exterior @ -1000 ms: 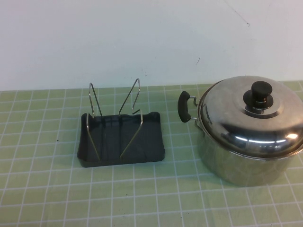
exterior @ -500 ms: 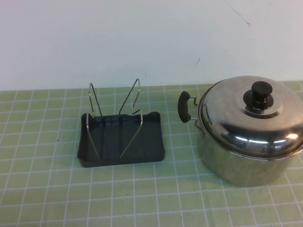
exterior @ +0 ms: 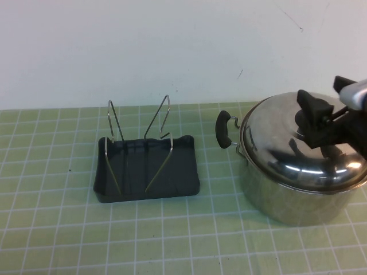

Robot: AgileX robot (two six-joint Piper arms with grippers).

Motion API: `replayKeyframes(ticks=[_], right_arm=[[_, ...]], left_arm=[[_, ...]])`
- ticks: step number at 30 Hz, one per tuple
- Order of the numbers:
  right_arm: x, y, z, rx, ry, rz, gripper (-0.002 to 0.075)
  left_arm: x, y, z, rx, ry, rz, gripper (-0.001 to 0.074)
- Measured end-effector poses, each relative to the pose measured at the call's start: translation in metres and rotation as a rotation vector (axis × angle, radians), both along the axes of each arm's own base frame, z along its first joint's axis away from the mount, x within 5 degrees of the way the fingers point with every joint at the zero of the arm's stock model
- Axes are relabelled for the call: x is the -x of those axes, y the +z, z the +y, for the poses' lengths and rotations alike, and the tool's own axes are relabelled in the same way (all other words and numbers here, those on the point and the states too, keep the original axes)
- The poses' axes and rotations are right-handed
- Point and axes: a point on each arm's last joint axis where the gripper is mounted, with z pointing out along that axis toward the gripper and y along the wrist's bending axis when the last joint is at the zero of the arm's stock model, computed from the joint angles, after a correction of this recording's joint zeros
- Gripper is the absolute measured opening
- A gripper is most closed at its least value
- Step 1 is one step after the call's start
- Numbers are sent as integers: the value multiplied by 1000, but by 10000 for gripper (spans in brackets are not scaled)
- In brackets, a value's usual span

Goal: Put pot lid on rack
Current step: Open the pot

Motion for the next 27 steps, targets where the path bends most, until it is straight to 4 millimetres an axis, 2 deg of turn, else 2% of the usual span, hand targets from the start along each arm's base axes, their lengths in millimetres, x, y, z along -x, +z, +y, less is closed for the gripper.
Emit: replayKeyframes(ticks=[6,10,13,17,18,23,27], right_arm=[[-24,-18,8,9,-4,48,529],[-28,-29,8,3,-25,86,521],[-29,-32,8,2,-30,96,477],[-29,-32,8,2,-30,98,344],[-29,-32,8,2,-30,98,334],[-29,-31,8,1,-30,94,334],[-23,-14,6,-13,-27,50,334]], left_arm=[[0,0,0,0,0,0,-3],[0,0,0,0,0,0,-3],[0,0,0,0,0,0,-4],[0,0,0,0,0,0,-3],[0,0,0,0,0,0,-3],[0,0,0,0,0,0,-3],[0,0,0,0,0,0,-3]])
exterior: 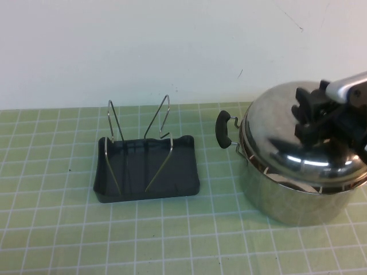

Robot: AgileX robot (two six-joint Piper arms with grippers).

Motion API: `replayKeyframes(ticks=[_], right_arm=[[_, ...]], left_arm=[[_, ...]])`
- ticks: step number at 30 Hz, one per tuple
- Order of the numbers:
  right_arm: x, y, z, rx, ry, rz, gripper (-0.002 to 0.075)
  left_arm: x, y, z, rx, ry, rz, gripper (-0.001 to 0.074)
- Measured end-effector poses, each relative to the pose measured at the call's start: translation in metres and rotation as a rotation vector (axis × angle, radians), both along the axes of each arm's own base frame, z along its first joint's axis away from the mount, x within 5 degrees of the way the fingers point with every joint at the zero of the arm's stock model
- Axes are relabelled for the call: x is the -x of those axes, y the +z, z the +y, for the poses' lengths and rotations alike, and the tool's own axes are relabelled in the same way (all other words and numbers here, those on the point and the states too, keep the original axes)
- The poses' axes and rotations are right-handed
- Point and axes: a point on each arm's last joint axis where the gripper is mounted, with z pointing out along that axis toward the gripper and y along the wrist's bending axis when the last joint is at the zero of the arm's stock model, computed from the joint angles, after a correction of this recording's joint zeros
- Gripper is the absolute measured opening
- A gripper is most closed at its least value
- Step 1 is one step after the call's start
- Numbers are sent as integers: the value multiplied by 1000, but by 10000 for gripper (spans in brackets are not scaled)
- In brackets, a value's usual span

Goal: Put pot lid on rack
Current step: Open the pot, then hand over the pot lid

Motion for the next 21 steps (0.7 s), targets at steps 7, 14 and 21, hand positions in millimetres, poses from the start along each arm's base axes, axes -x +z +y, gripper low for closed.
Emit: replayKeyframes(ticks=[7,14,21], right_arm=[[31,70,-4,-27,63,-250,334],[65,111,-13,-14,80,-322,333],[79,113,-8,26,188,-267,333]], left_arm=[[0,0,0,0,0,0,-3],[-1,2,-5,276,9,-27,-3],[-2,17,-13,984,36,-106,-3]])
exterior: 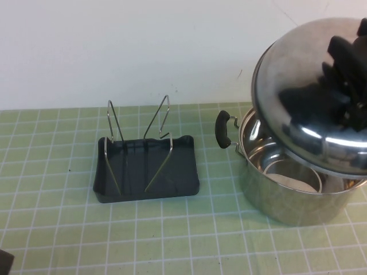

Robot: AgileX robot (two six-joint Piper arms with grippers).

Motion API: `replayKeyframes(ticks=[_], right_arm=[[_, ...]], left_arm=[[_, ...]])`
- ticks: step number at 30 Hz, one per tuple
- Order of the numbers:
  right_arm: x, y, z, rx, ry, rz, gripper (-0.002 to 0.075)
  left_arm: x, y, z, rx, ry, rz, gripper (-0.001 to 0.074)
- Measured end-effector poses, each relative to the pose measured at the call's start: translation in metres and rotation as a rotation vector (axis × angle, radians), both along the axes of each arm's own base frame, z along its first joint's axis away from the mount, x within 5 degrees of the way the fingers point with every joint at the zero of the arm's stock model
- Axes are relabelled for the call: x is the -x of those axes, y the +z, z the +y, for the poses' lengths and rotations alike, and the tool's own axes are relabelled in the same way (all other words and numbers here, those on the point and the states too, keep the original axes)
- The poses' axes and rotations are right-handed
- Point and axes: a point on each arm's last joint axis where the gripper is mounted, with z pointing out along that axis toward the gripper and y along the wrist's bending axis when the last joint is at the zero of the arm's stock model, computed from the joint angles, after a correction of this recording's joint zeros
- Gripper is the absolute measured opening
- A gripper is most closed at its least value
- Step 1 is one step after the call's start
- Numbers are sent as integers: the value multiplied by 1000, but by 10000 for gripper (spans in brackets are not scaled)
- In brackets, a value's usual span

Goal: Put pot lid on rack
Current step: Hand over the pot lid

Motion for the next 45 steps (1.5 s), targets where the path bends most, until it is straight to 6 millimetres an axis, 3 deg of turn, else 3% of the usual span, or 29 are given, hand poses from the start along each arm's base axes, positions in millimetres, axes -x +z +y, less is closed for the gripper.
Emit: replayKeyframes(ticks=[5,8,11,16,20,23,28,32,38,45], right_arm=[[4,-5,8,40,96,44,333],[6,-8,11,29,131,80,333],[5,-10,13,12,158,98,333],[6,-8,16,-1,203,74,333],[11,-2,20,-31,267,13,333],[14,1,22,-54,304,-22,333],[18,6,24,-88,358,-66,333],[20,9,26,-106,388,-87,333],[21,9,26,-107,393,-89,333],[21,9,26,-102,395,-89,333]], left_arm=[[0,3,2,61,22,-24,-3],[3,6,-7,-87,-92,-18,-3],[8,31,-19,-224,-233,-93,-3],[0,79,-34,-214,-405,-232,-3],[-24,98,-47,-292,-580,-241,17],[-43,110,-55,-314,-721,-238,82],[-88,129,-64,-307,-874,-227,307],[-127,142,-68,-243,-967,-204,433],[-173,154,-88,-167,-1110,-190,463],[-195,162,-140,-166,-1270,-217,468]])
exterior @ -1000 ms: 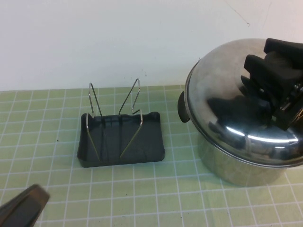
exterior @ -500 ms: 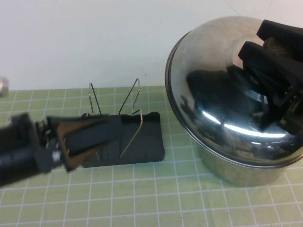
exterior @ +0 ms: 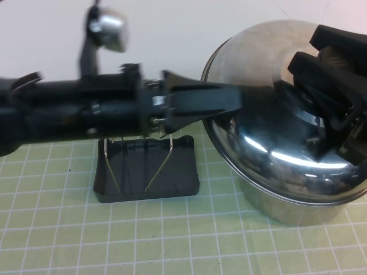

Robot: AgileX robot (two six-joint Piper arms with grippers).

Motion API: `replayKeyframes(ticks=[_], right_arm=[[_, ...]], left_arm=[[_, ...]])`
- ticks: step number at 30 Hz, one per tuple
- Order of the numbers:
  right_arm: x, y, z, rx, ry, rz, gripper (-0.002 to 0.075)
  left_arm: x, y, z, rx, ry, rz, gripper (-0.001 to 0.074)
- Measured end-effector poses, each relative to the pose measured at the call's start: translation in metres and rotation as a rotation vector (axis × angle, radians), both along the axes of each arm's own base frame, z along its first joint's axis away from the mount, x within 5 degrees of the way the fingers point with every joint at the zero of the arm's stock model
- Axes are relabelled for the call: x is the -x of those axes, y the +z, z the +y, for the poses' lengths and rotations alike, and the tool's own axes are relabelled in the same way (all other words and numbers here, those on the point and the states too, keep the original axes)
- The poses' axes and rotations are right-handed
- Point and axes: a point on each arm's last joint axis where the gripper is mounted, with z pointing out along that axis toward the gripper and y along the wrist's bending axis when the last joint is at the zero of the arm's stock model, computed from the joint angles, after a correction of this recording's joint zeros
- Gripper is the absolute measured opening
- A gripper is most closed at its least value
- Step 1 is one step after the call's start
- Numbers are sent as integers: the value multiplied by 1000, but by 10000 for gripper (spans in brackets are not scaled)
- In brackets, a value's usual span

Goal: Put pot lid on rack
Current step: Hand over the pot lid

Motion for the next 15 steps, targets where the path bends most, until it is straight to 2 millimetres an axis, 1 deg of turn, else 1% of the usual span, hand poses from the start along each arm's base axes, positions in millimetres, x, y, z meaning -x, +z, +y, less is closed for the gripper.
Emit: replayKeyframes(ticks=[4,5,6,8,10,11,13,14,15], right_arm=[[0,0,0,7,0,0,333],[0,-1,0,10,-3,3,333],[-1,-1,0,13,-8,7,333],[-2,-2,-1,21,-19,17,333],[-2,-2,-1,21,-29,17,336],[-3,-2,-3,18,-38,18,336],[-4,-2,-3,9,-42,30,337],[-4,-3,-3,10,-47,35,350],[-5,-3,-4,13,-53,41,379]], left_arm=[[-7,9,-24,3,-50,-31,467],[-9,9,-29,3,-60,-34,454],[-11,11,-33,4,-66,-41,426],[-12,16,-38,15,-78,-49,330],[-11,20,-41,28,-93,-42,194],[-11,21,-42,32,-102,-46,155],[-10,23,-43,31,-110,-57,143],[-10,24,-43,29,-110,-65,138],[-10,24,-43,25,-111,-69,121]])
